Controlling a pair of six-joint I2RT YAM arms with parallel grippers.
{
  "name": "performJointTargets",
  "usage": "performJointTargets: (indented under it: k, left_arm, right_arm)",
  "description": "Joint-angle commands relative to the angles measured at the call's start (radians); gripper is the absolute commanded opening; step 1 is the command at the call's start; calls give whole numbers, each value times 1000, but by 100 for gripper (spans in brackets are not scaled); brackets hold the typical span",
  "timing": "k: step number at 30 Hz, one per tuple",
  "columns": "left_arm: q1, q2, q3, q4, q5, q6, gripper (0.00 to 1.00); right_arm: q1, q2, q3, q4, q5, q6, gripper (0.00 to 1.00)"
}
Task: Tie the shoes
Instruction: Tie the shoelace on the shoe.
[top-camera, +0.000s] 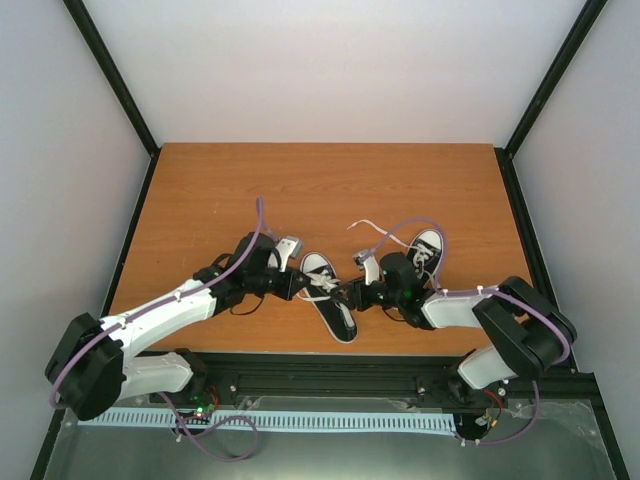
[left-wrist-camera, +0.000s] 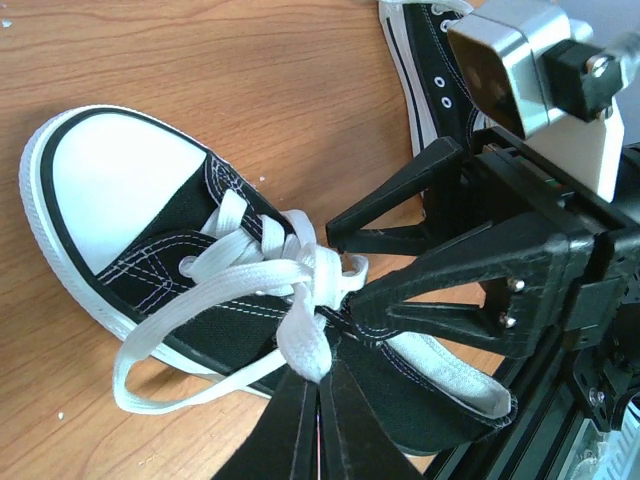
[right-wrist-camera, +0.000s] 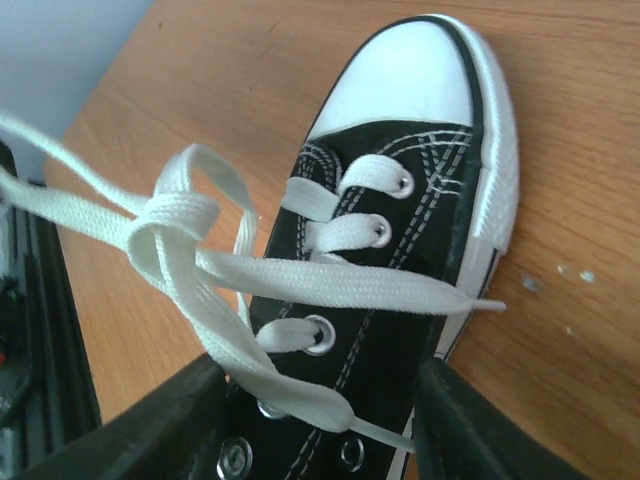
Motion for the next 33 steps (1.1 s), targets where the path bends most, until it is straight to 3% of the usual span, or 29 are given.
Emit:
performJointTargets:
  k: [1, 4, 12, 16, 22, 27, 33]
  left_arm:
    - [17, -16, 49, -37, 20, -15, 1]
    - [29, -21, 55, -53, 17, -18, 1]
    - [87, -19, 98, -151, -2, -39, 1]
    - [103, -18, 127, -215, -25, -43, 1]
    - [120, -27, 161, -329, -88, -34, 1]
    - [166, -52, 165, -382, -127, -43, 1]
    - [279, -86, 158, -415, -94, -40, 1]
  right_arm:
    - [-6, 54, 44, 71, -53, -51, 46]
    - [-6, 50, 41, 57, -34, -52, 35]
    - [-6, -45, 1, -30, 33, -57, 20]
    - [-6, -89, -20, -54, 49, -54, 7]
    - [-7, -126, -14, -132, 109, -43, 3]
    - [-36, -193, 2, -309, 310, 53, 3]
    - [-77, -321, 24, -519, 437, 118, 3]
